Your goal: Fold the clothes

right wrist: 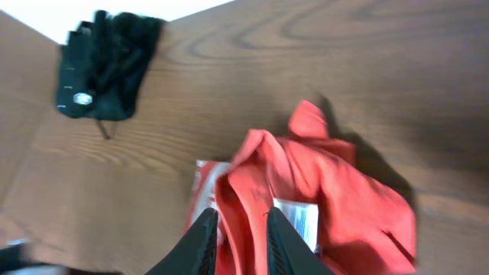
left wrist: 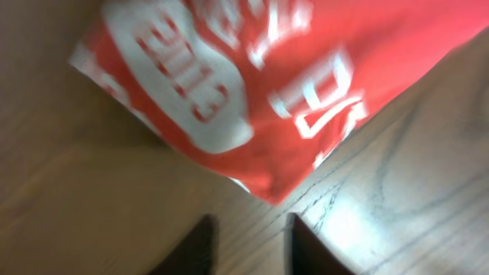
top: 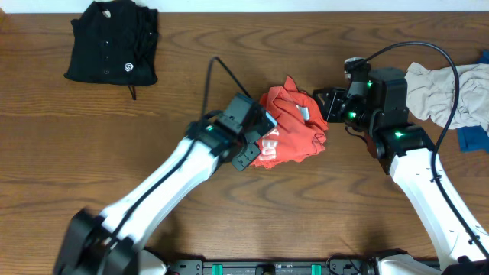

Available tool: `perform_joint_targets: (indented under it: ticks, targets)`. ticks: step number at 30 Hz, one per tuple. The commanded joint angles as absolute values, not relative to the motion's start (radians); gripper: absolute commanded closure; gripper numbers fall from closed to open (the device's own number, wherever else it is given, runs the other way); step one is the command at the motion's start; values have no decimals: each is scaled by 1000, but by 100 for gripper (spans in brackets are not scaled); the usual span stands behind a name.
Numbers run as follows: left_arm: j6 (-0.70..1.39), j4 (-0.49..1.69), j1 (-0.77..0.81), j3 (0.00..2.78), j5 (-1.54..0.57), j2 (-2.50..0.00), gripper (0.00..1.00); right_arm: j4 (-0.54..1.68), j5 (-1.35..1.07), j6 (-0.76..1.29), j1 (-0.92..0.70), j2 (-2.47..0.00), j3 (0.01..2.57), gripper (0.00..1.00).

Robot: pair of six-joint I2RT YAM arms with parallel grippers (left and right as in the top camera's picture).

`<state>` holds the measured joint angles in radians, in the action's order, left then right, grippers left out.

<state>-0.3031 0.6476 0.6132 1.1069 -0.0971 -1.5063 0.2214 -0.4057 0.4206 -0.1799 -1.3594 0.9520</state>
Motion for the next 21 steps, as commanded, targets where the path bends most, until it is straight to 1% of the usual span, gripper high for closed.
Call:
perform_joint_targets:
  ticks: [1, 2, 3, 4, 5, 6, 8, 9, 14, 16, 17, 19, 21]
  targets:
    - [-271, 651, 612, 1119, -59, -1425, 48, 210, -479, 442, -199, -1356, 957, 82]
    - [-250, 652, 612, 1119, -34, -1411, 44, 209, -479, 441, -212, -1356, 957, 82]
    - [-226, 654, 612, 1119, -4, -1400, 34, 209, -478, 441, -224, -1359, 957, 82]
    - [-204, 655, 612, 1119, 22, -1394, 26, 208, -477, 441, -237, -1361, 957, 82]
    - [-182, 655, 612, 1119, 43, -1391, 21, 208, -476, 441, -247, -1366, 957, 83]
    - [-167, 654, 612, 1119, 54, -1391, 20, 204, -476, 441, -262, -1374, 957, 83]
    - [-140, 654, 609, 1118, 62, -1395, 11, 191, -476, 441, -294, -1398, 957, 84]
    - [-125, 650, 606, 1118, 62, -1398, 11, 184, -476, 441, -307, -1409, 957, 85]
    - [-19, 604, 572, 1118, 60, -1441, 10, 109, -525, 441, -396, -1525, 957, 86]
    - [-5, 583, 561, 1118, 31, -1471, 12, 71, -559, 443, -415, -1570, 957, 87]
    - [-5, 573, 556, 1118, 2, -1486, 16, 57, -570, 454, -420, -1589, 957, 87]
    - [-5, 553, 548, 1118, -63, -1524, 29, 38, -577, 487, -425, -1626, 957, 88]
    - [-5, 531, 546, 1118, -98, -1563, 37, 33, -578, 513, -425, -1662, 957, 90]
